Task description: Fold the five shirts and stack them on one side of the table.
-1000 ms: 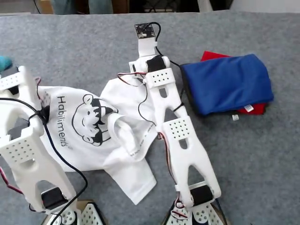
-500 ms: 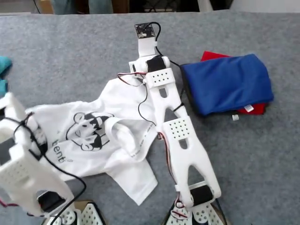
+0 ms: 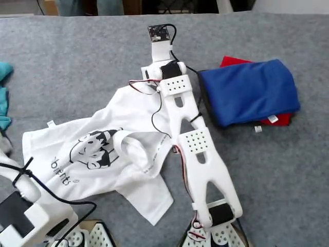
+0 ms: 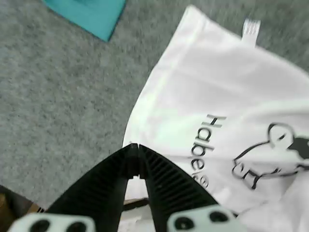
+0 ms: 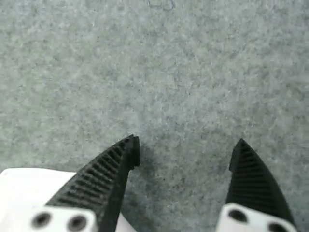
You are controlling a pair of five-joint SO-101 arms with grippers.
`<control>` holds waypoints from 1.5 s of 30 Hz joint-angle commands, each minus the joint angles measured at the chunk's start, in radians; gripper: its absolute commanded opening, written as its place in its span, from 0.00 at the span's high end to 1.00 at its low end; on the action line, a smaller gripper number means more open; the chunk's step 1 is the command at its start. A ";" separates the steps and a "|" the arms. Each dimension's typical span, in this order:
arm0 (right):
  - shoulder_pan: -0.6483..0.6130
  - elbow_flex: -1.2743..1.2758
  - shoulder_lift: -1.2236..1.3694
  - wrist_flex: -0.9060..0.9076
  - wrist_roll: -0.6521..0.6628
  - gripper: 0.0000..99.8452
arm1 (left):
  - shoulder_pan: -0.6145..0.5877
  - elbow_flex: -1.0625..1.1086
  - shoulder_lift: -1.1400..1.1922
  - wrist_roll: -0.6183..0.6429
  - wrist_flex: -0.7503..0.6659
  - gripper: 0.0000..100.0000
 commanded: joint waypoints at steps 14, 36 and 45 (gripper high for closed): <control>0.049 -0.053 -0.004 -0.017 -0.003 0.70 | 0.329 -0.613 0.815 0.462 -0.081 0.91; 0.044 -0.051 0.002 -0.017 -0.002 0.70 | 0.205 -0.535 0.956 0.634 -0.239 0.87; 0.044 -0.056 0.012 -0.017 0.000 0.70 | 0.236 -0.591 0.956 0.678 -0.331 0.87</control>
